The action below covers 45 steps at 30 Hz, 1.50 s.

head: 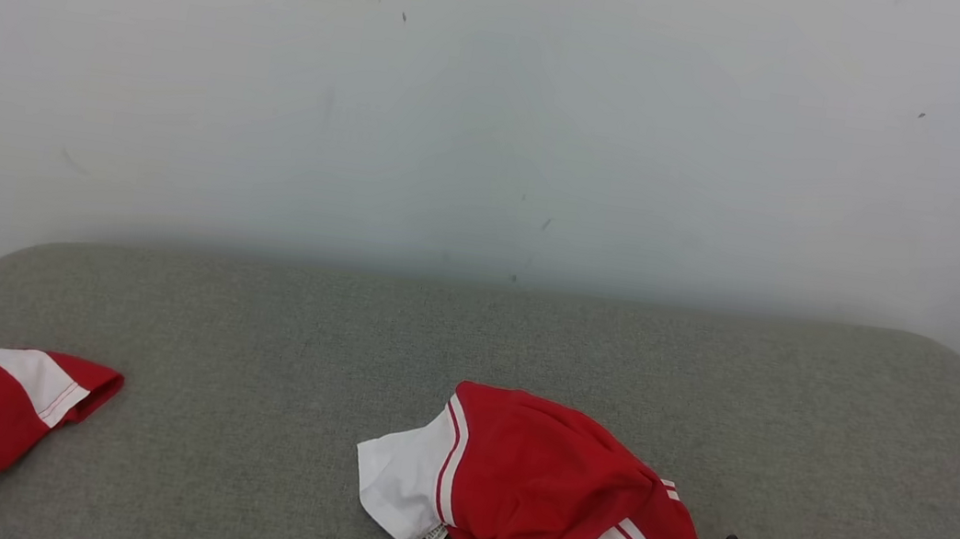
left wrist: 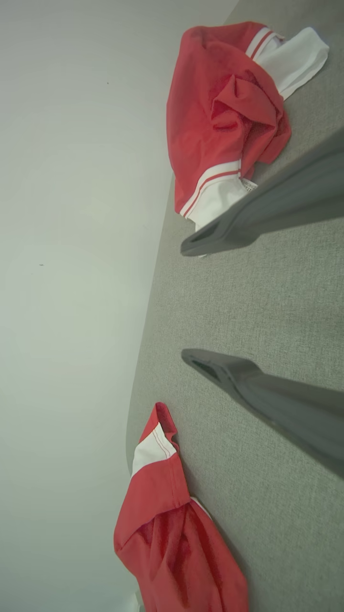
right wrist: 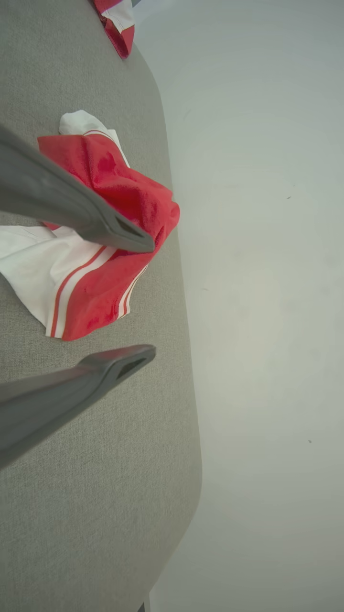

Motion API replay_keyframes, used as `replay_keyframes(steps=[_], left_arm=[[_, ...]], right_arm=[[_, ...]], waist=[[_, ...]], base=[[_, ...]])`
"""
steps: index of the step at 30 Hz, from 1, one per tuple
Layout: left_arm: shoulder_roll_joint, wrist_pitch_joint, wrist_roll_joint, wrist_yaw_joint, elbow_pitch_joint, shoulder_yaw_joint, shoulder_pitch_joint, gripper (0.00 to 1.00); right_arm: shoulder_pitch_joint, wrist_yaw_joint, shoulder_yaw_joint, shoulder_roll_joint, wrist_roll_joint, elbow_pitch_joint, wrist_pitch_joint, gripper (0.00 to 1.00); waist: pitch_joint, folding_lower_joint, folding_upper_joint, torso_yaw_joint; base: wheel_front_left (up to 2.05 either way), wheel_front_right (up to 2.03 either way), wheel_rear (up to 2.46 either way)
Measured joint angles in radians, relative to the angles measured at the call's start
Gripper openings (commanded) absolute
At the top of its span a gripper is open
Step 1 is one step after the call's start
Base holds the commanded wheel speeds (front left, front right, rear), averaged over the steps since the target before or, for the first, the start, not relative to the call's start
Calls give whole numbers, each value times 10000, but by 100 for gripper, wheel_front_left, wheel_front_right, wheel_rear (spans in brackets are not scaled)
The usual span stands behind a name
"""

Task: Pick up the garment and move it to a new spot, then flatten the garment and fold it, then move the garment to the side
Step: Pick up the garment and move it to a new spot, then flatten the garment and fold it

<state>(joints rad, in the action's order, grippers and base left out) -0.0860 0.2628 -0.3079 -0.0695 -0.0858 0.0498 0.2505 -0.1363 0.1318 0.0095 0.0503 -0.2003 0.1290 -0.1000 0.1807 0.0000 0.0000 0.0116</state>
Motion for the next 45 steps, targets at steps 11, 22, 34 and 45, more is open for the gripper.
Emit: replay_keyframes(steps=[11, 22, 34, 45], left_arm=[[230, 0, 159, -251, 42, -109, -1, 100], [295, 0, 198, -445, 67, -253, 21, 100], [320, -424, 364, -165, -1490, 307, -1587, 100], [336, -2178, 391, 430, -3783, 541, -4881, 100]], right_arm=[[166, 0, 79, 0, 59, 209, 25, 100], [149, 0, 151, 2, -2, 316, 15, 100], [340, 0, 364, 0, 63, 232, 123, 100], [553, 0, 631, 10, 161, -138, 441, 100]], waist=[[-38, 0, 1, 53], [-75, 0, 1, -98], [-260, 0, 1, -706], [-663, 1, 1, -1944]], base=[[0, 0, 0], [0, 0, 0], [0, 0, 0], [0, 0, 0]])
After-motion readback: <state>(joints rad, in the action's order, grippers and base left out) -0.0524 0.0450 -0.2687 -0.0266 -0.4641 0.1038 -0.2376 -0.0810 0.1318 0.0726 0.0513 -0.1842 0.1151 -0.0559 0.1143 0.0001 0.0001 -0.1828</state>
